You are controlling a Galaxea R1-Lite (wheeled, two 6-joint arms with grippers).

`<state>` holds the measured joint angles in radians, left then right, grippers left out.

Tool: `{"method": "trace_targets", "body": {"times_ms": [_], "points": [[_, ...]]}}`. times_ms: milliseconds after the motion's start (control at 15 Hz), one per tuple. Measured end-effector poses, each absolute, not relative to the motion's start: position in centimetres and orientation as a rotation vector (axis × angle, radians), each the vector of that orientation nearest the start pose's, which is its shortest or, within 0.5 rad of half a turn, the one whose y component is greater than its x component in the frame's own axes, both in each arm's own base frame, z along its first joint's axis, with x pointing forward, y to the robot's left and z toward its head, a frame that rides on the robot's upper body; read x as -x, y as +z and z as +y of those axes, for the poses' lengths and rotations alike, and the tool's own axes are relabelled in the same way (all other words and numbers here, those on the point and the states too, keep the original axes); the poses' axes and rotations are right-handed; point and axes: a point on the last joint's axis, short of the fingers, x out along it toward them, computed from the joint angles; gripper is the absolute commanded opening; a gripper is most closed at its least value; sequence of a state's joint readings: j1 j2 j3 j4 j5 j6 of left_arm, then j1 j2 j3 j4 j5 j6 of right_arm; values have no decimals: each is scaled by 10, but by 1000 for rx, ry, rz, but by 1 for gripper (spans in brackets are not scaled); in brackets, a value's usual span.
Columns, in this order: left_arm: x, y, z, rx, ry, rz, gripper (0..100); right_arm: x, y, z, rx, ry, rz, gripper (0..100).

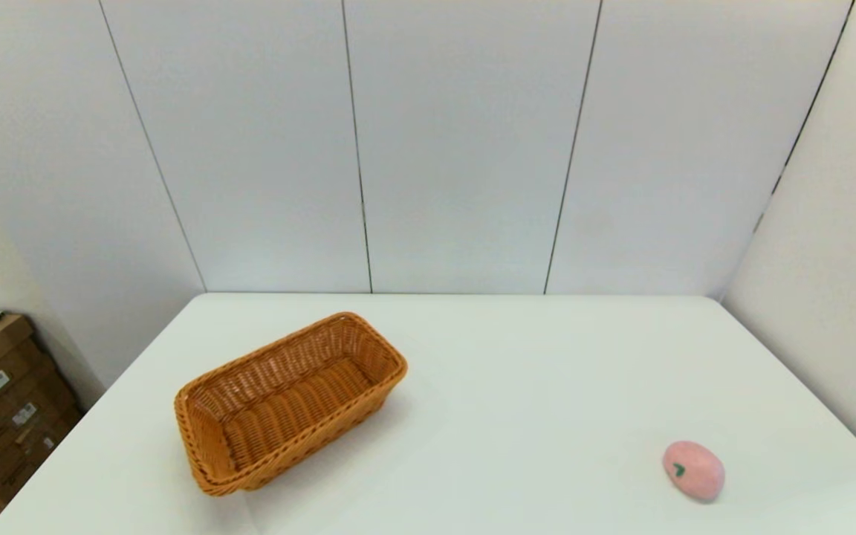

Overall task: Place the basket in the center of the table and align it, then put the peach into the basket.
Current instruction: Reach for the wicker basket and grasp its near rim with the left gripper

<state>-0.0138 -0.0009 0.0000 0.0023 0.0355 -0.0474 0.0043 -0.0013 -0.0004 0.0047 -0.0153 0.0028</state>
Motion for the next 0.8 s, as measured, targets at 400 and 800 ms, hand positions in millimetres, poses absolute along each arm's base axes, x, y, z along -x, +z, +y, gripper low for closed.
{"method": "trace_targets", "body": {"times_ms": [400, 800], "points": [[26, 85, 1, 56, 22, -27, 100, 23, 75, 0, -6, -11, 2, 100], [1, 159, 1, 314, 41, 138, 100, 23, 75, 0, -6, -11, 1, 100]]}}
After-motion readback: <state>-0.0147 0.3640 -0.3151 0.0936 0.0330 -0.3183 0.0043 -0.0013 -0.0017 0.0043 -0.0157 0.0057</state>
